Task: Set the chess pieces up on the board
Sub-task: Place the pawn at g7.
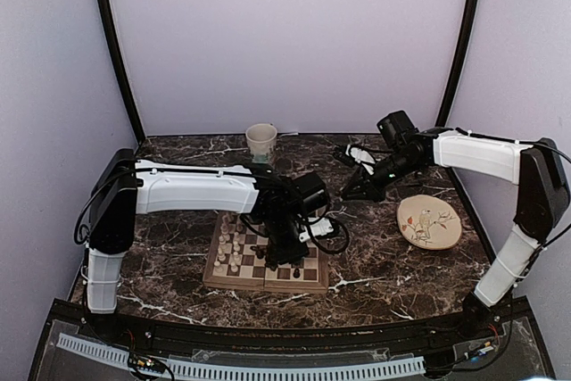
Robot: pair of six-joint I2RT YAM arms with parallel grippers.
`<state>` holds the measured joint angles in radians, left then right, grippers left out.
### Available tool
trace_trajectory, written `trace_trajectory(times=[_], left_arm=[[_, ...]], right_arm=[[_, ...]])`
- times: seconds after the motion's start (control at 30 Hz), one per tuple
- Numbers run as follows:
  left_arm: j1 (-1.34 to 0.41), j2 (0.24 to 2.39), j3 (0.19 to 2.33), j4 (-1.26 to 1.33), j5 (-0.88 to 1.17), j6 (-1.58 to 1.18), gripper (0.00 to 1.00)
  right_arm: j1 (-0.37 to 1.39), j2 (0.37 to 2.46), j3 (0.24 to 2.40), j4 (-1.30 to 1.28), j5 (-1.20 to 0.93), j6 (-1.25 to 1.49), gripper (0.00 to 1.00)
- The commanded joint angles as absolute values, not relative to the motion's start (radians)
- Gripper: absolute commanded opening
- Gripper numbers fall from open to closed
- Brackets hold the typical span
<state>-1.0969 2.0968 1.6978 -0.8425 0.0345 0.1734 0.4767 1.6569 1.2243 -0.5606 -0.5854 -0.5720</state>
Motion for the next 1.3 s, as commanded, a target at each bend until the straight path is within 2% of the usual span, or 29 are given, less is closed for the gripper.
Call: trace_trajectory(times=[0.0,0.1,0.17,0.53,0.77,0.87,1.1,1.2,1.27], left_arm=[[-1.098,2.106,1.721,-0.853,0.031,0.184,0.04],[-1.097,2.11,1.724,-0.857,0.035,0.181,0.07],[-1.098,2.111,1.727,-0.858,0.038,0.18,0.14],[-1.098,2.101,1.763,-0.875,0.01,0.158,0.32],[-1.098,1.958,1.754,-0.863,0.005,0.187,0.41],[-1.098,1.823,1.632,-0.739,0.022,0.241,0.43],[-1.104,1.484,1.182,-0.253,-0.025,0.511,0.48],[-1.104,1.388,1.034,-0.012,-0.015,0.6,0.57],[-1.104,1.367,1.002,0.061,-0.017,0.631,0.61]], right_arm=[[0.472,1.638,1.213,-0.54,-0.587,-0.586,0.04],[0.472,1.639,1.213,-0.54,-0.589,-0.586,0.04],[0.472,1.639,1.213,-0.539,-0.59,-0.587,0.04],[0.471,1.639,1.216,-0.541,-0.595,-0.581,0.04],[0.472,1.641,1.271,-0.586,-0.62,-0.559,0.04],[0.472,1.638,1.332,-0.633,-0.673,-0.54,0.04],[0.531,1.636,1.399,-0.736,-0.772,-0.541,0.05],[0.591,1.66,1.428,-0.818,-0.803,-0.579,0.04],[0.628,1.677,1.438,-0.849,-0.818,-0.591,0.04]])
